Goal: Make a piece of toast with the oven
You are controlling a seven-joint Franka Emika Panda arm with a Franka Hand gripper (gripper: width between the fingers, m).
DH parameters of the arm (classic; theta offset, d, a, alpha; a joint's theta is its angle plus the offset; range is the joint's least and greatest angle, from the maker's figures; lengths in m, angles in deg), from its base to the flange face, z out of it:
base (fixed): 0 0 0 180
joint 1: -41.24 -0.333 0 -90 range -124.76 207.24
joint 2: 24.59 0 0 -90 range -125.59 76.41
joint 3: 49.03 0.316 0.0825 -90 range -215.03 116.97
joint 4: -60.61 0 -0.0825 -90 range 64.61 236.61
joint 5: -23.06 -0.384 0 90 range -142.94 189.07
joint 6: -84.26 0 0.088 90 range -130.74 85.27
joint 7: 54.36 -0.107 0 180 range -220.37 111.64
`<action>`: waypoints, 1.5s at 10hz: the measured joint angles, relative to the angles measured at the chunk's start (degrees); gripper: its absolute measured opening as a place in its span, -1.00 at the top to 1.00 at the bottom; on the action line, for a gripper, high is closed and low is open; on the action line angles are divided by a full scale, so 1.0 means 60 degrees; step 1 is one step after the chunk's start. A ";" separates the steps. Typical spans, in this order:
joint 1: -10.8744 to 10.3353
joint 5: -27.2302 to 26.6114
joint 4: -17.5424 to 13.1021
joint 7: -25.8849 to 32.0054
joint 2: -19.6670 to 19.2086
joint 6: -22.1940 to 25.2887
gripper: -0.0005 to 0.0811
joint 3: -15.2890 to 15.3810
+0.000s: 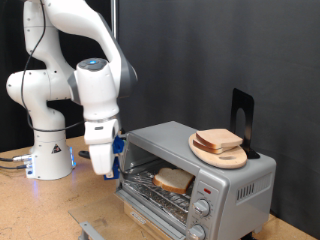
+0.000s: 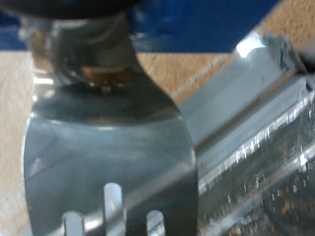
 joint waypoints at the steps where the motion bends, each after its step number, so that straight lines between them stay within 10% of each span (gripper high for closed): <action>1: 0.0093 -0.0126 0.0044 0.0228 0.0104 0.0180 0.04 -0.0210; 8: 0.0570 -0.1019 0.0253 0.1995 0.1460 0.1494 0.04 -0.1733; 10: 0.0667 -0.1012 0.0282 0.1993 0.1591 0.1643 -0.77 -0.1758; 15: 0.0541 -0.1462 0.0259 0.2233 0.1790 0.1894 -0.97 -0.1740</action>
